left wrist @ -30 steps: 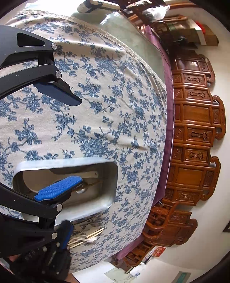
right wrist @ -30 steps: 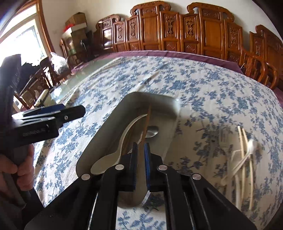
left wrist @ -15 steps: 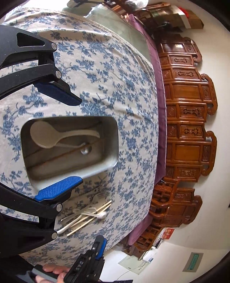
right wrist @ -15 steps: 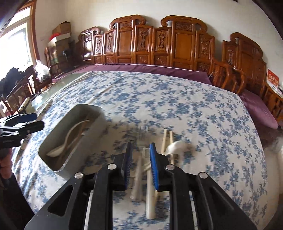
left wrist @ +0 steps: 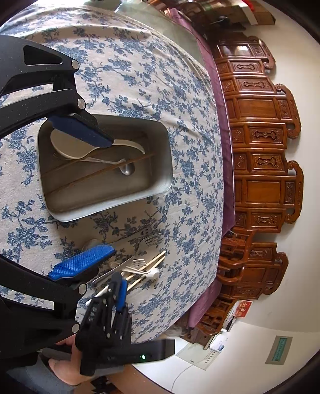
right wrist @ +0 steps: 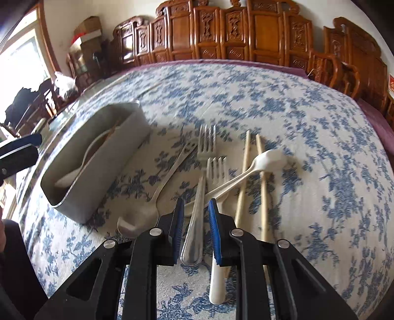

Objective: Organize utensils
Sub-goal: 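Grasp a metal fork with the right tool while the left tool reaches toward a metal spoon, then close the left tool on the metal spoon handle and lift it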

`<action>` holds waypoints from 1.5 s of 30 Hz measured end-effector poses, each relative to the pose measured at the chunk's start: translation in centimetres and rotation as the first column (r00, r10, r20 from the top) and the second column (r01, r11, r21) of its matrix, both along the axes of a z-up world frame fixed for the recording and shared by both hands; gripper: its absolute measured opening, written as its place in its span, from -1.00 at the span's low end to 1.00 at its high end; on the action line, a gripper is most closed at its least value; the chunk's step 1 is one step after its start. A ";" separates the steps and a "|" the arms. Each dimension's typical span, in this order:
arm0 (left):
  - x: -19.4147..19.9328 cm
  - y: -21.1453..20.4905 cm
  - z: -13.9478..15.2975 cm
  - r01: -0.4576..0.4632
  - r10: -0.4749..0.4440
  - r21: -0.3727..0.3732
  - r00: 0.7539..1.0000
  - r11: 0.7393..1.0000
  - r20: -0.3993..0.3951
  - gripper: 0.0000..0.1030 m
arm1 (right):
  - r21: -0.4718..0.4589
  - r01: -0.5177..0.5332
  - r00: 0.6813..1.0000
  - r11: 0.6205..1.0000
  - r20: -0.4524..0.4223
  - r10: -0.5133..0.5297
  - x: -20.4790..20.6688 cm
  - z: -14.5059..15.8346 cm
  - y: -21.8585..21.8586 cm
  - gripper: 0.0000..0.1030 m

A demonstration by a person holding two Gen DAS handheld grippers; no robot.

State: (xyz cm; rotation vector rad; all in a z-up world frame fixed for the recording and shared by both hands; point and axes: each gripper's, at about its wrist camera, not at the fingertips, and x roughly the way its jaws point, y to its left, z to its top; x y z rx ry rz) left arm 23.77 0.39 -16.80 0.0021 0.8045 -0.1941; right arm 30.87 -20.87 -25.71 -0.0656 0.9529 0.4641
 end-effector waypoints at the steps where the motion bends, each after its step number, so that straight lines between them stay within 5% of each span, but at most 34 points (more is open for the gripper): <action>1: 0.0 -0.1 -0.1 0.005 -0.005 0.002 1.000 1.000 -0.004 0.52 | -0.015 -0.009 1.000 1.000 -0.009 0.009 0.1 -0.5 0.4 -0.57; 13: -0.2 -0.3 -0.1 0.025 -0.025 0.005 1.000 1.000 -0.013 0.52 | -0.146 -0.027 1.000 0.989 -0.001 0.027 0.1 -2.0 1.7 -0.57; 16: -0.5 -0.5 0.0 0.020 -0.020 0.011 1.000 1.000 -0.009 0.52 | -0.140 -0.026 1.000 0.990 -0.005 0.025 0.3 -2.0 1.6 -0.72; 32: -1.3 -5.1 0.0 0.010 -0.008 0.072 0.999 0.997 -0.034 0.52 | -0.013 -0.001 0.999 1.000 0.034 0.001 0.3 1.9 -2.9 -0.75; 40: -0.4 -9.9 -2.1 0.090 -0.083 0.102 0.994 0.991 -0.069 0.52 | -0.047 -0.018 1.000 0.999 -0.025 0.016 0.8 0.2 -5.8 -0.74; 45: 0.2 -11.5 -4.7 0.118 -0.100 0.154 0.988 0.981 -0.117 0.25 | -0.060 -0.018 0.999 0.998 -0.040 0.015 1.4 -0.4 -6.3 -0.74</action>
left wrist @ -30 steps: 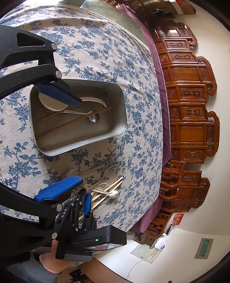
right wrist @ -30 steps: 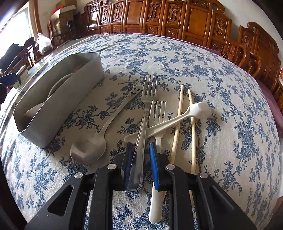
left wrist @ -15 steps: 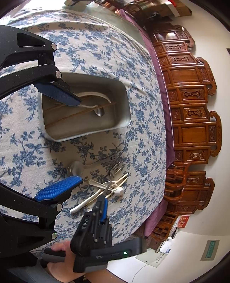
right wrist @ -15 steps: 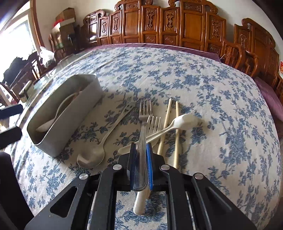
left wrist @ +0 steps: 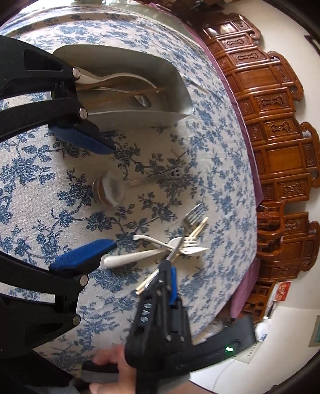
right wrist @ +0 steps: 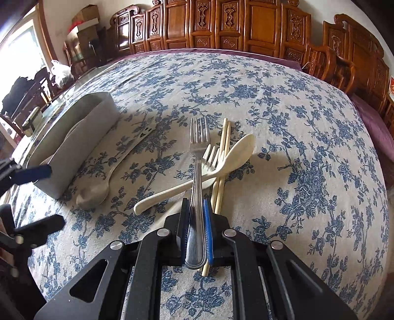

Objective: Organize utensils
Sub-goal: 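Close the left tool on the metal spoon handle and lift it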

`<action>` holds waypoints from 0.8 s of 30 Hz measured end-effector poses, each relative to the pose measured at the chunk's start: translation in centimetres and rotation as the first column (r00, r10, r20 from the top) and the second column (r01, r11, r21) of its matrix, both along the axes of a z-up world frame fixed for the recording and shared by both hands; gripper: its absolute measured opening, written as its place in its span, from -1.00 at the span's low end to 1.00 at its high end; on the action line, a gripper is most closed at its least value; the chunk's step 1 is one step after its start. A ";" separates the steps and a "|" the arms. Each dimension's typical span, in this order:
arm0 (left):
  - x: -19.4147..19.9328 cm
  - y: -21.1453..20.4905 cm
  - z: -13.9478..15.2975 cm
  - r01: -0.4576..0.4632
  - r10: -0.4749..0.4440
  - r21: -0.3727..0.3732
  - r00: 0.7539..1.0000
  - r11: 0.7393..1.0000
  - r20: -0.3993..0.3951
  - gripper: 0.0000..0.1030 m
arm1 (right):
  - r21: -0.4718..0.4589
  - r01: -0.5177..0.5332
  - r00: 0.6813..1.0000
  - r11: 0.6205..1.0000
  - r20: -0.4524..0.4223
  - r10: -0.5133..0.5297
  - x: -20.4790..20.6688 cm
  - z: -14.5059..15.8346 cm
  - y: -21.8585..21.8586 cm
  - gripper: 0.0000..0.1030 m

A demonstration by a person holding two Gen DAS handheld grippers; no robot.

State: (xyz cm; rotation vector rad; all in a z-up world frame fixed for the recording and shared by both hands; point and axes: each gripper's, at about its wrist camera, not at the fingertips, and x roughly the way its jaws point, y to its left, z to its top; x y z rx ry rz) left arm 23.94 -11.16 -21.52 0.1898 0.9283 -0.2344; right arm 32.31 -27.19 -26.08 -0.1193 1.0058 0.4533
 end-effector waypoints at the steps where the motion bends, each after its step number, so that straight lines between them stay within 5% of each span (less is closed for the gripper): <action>1: 0.1 -0.2 -0.2 0.006 -0.006 0.014 1.000 1.000 0.002 0.23 | -0.001 -0.002 1.000 1.000 -0.001 0.002 0.1 0.0 0.0 -0.74; 9: 1.3 -1.4 -2.2 0.055 -0.052 0.103 0.998 0.993 -0.028 0.03 | 0.003 -0.009 1.000 1.000 -0.010 0.009 0.5 0.0 0.0 -0.74; 15: 1.8 -1.9 -3.6 0.063 -0.055 0.168 0.997 0.984 -0.055 -0.38 | -0.003 -0.013 1.000 1.000 -0.013 0.013 0.6 -0.1 0.0 -0.74; 19: 2.1 -1.4 -3.7 0.067 -0.057 0.134 0.995 0.989 -0.077 -0.76 | -0.005 -0.022 1.000 1.000 -0.016 0.021 0.7 -0.2 0.1 -0.72; 24: 2.3 -0.6 -2.6 0.050 -0.046 0.064 0.997 0.997 -0.062 -0.93 | -0.003 -0.037 0.999 0.999 -0.021 0.037 0.8 -0.4 0.2 -0.71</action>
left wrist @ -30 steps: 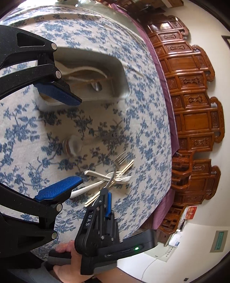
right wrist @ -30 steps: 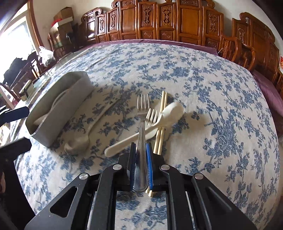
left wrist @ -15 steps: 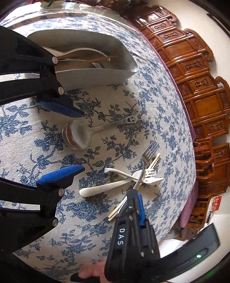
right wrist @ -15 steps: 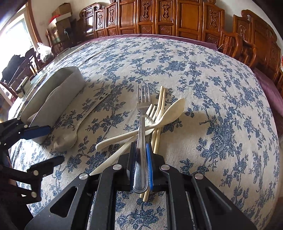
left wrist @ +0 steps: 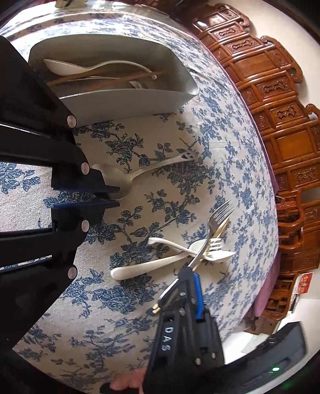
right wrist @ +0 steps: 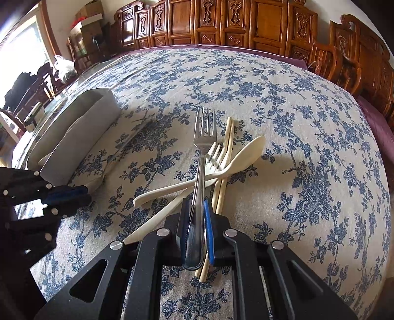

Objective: Organize utensils
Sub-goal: 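Close the left tool on the metal spoon handle and lift it, then carry the metal spoon over the grey tray and open the left tool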

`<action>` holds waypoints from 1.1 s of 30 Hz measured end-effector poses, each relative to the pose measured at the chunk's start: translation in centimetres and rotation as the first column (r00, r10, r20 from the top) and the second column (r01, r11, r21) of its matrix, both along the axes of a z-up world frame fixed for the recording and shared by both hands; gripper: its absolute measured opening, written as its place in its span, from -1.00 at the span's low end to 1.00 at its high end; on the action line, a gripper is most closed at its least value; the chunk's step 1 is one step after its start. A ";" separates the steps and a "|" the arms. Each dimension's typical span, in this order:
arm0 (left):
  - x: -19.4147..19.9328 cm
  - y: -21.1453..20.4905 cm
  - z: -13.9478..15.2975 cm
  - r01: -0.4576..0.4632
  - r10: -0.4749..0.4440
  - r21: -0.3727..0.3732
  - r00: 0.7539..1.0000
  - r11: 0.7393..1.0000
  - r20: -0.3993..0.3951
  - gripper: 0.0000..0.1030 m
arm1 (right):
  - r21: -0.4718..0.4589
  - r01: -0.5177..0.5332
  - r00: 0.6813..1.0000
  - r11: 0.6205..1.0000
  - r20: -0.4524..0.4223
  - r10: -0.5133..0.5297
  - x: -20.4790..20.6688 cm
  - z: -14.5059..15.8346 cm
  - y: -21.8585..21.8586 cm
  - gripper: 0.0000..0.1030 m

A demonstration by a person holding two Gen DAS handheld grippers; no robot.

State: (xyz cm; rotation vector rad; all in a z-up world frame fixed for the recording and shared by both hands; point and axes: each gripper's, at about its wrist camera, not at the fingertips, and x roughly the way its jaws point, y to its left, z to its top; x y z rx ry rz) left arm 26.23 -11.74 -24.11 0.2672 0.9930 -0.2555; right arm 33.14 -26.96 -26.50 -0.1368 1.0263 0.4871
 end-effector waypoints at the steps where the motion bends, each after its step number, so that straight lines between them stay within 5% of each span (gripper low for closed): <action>1: 0.1 0.2 0.2 -0.005 0.005 -0.015 1.000 1.000 0.002 -0.96 | -0.001 -0.001 1.000 1.000 -0.001 0.001 0.1 0.0 0.0 -0.71; 9: 0.3 2.2 1.8 -0.048 0.050 -0.132 0.999 0.990 0.016 -0.99 | -0.007 0.003 1.000 1.000 0.027 -0.003 1.5 0.0 0.6 -0.71; 24: 0.0 3.5 4.1 -0.069 0.083 -0.198 0.994 0.978 0.064 -0.99 | -0.032 0.001 1.000 0.999 0.010 -0.001 2.3 -0.8 1.4 -0.81; 33: 0.0 4.2 6.9 -0.064 0.089 -0.221 0.991 0.973 0.105 -0.99 | 0.007 0.011 0.997 1.000 0.083 -0.011 1.6 1.9 0.8 -0.81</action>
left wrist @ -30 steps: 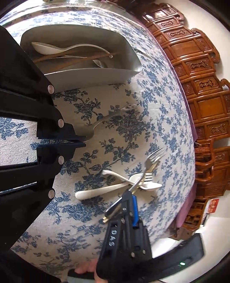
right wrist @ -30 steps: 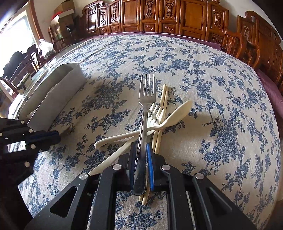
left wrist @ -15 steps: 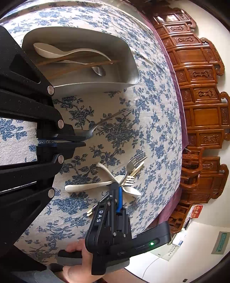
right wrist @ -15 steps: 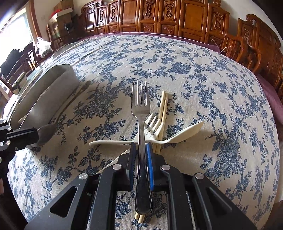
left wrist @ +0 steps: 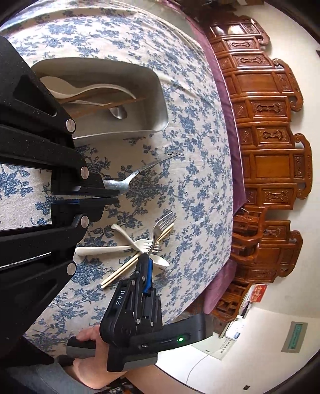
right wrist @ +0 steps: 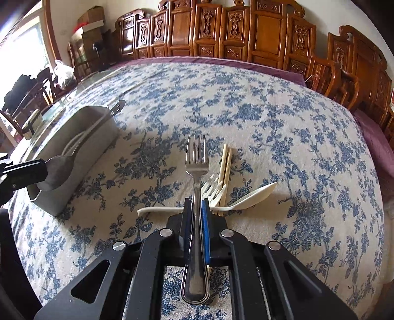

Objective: Organize utensils
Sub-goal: 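Carry the metal spoon over the grey tray and open the left tool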

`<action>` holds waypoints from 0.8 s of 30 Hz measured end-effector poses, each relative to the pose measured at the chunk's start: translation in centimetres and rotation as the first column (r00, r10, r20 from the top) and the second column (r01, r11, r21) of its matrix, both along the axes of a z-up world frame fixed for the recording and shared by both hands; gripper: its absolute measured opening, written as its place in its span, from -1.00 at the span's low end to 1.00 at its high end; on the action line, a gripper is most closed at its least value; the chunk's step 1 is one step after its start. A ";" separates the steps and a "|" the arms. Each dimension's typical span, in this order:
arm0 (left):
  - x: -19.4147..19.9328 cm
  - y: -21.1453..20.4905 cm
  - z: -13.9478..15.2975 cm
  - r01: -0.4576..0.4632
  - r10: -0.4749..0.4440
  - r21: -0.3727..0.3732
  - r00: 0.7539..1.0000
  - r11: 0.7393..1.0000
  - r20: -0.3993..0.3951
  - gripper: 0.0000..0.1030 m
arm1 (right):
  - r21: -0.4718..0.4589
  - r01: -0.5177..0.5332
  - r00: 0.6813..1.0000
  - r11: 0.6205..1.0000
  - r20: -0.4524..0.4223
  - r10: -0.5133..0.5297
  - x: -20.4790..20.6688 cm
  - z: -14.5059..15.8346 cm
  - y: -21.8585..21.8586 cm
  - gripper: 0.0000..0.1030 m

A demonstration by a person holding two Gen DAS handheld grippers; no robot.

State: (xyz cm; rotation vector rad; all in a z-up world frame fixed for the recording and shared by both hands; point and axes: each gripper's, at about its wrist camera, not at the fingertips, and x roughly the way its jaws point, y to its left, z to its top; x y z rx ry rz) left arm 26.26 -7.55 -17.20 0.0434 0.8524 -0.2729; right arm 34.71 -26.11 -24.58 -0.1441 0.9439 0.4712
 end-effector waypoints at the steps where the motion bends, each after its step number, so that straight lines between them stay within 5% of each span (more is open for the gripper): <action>1: 0.0 0.2 0.2 -0.003 0.003 -0.001 1.000 1.000 0.003 -0.99 | 0.006 0.002 1.000 1.000 0.008 -0.002 -0.1 0.3 0.0 -0.81; 13: -0.6 3.7 2.2 -0.056 0.056 0.003 0.998 0.998 0.025 -0.99 | 0.028 -0.023 0.999 0.999 0.036 0.022 -1.3 1.5 0.8 -0.81; 24: -1.1 6.8 0.1 -0.090 0.091 0.034 0.995 0.995 -0.045 -0.99 | 0.055 -0.059 0.996 0.997 0.063 0.055 -3.0 3.0 2.2 -0.81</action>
